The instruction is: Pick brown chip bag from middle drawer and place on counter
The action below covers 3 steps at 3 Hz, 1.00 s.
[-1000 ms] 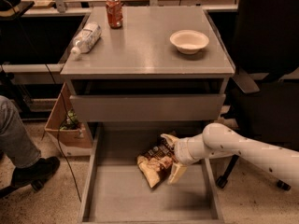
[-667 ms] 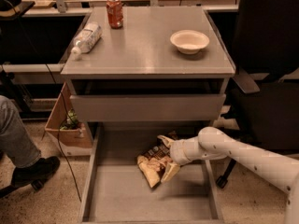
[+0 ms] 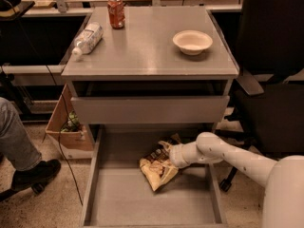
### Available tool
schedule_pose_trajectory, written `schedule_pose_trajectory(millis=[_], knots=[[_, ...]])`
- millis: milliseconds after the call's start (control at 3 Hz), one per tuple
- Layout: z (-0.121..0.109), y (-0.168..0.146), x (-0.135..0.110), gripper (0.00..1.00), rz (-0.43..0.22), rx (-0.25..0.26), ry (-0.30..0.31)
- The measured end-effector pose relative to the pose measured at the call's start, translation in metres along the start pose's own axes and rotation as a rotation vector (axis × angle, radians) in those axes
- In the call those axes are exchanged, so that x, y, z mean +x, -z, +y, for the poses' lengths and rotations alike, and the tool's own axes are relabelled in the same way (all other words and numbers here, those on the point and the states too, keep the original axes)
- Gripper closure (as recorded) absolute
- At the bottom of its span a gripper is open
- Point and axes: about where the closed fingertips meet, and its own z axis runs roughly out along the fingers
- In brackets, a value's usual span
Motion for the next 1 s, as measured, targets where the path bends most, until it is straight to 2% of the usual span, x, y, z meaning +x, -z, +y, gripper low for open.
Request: schedule_pose_trajectory(millis=[333, 667, 1000], knots=[[0.001, -0.015, 0.019, 0.22, 0.0, -0.011, -0.046], [0.005, -0.021, 0.028, 0.45, 0.003, -0.016, -0.072], [0.005, -0.022, 0.029, 0.68, 0.003, -0.017, -0.074]])
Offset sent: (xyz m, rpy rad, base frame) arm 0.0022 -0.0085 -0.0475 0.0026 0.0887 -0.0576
